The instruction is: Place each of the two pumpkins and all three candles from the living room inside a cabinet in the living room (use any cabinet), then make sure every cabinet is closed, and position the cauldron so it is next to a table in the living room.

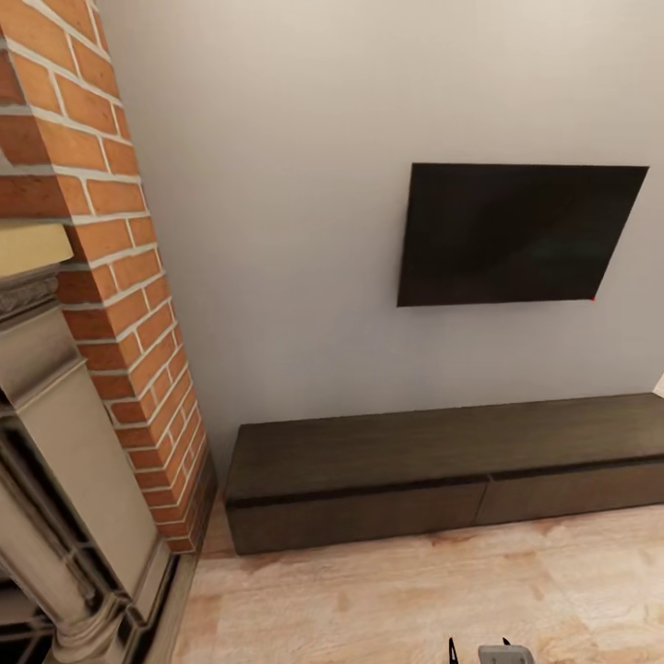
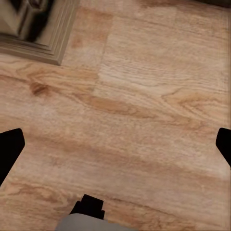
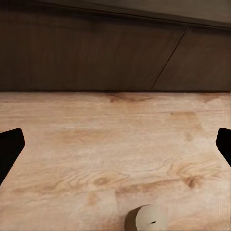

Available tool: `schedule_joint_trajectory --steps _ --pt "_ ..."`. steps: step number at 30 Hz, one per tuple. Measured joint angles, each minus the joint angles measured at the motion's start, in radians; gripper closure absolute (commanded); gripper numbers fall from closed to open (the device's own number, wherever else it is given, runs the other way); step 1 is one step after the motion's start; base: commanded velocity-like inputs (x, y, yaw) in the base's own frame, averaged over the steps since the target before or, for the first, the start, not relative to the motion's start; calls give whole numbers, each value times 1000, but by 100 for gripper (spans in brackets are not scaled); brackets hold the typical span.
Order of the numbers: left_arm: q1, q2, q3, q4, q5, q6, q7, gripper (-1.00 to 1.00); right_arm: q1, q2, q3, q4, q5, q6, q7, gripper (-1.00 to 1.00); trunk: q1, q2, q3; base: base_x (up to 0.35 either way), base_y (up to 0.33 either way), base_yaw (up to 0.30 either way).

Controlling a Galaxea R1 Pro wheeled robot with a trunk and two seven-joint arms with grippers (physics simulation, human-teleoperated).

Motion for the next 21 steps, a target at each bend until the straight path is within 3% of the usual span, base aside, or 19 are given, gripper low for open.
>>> schedule_joint_trajectory --steps 16,21 --pt "0 0 0 0 0 -1 0 -100 0 -2 0 0 0 0 0 -100 0 0 0 329 -31 0" --pt "0 0 0 0 0 -1 0 -100 0 1 0 0 -1 1 -1 -100 0 0 0 298 -180 163"
